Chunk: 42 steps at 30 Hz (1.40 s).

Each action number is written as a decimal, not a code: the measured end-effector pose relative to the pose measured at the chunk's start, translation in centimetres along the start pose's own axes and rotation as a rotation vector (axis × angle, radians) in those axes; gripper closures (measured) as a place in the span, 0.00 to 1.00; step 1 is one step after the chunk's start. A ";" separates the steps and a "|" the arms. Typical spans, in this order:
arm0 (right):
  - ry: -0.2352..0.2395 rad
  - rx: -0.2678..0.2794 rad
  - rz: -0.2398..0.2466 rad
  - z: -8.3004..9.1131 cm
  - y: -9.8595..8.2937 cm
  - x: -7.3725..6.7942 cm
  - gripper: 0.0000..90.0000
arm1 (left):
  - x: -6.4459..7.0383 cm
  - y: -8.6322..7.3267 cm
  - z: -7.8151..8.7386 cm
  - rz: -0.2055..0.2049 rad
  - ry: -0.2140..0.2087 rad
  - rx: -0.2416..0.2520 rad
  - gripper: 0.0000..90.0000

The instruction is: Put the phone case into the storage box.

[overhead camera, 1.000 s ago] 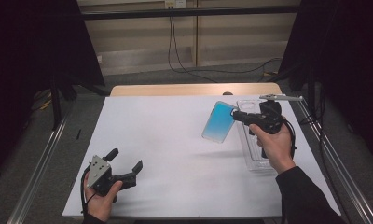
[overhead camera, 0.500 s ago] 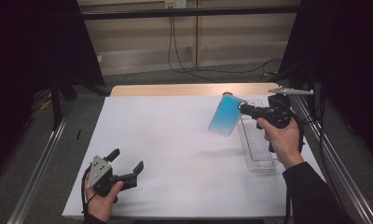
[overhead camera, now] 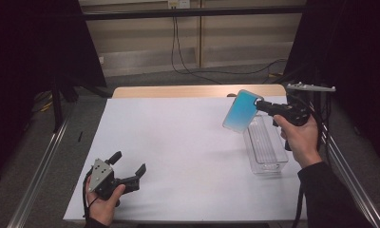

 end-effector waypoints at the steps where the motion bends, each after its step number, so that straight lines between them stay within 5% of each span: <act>1: -0.001 0.005 0.002 0.2 0.1 0.2 0.94 | 0.0 0.0 0.0 0.001 0.000 0.001 0.03; 29: -0.116 0.024 0.049 1.9 1.2 4.3 0.94 | -0.4 -0.3 0.0 0.002 0.001 -0.009 0.03; 42: -0.163 0.016 0.077 1.6 0.9 6.0 0.94 | 0.5 -0.2 -0.1 -0.003 -0.013 -0.013 0.03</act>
Point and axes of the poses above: each handheld gripper's, and its own axes: z roughly backward along the jaws, y roughly out of its top, x roughly to its right, the point moved 6 cm from there along -z, roughly forward along the jaws, and after that the axes turned 1 degree about -y, right-handed, at the moved point
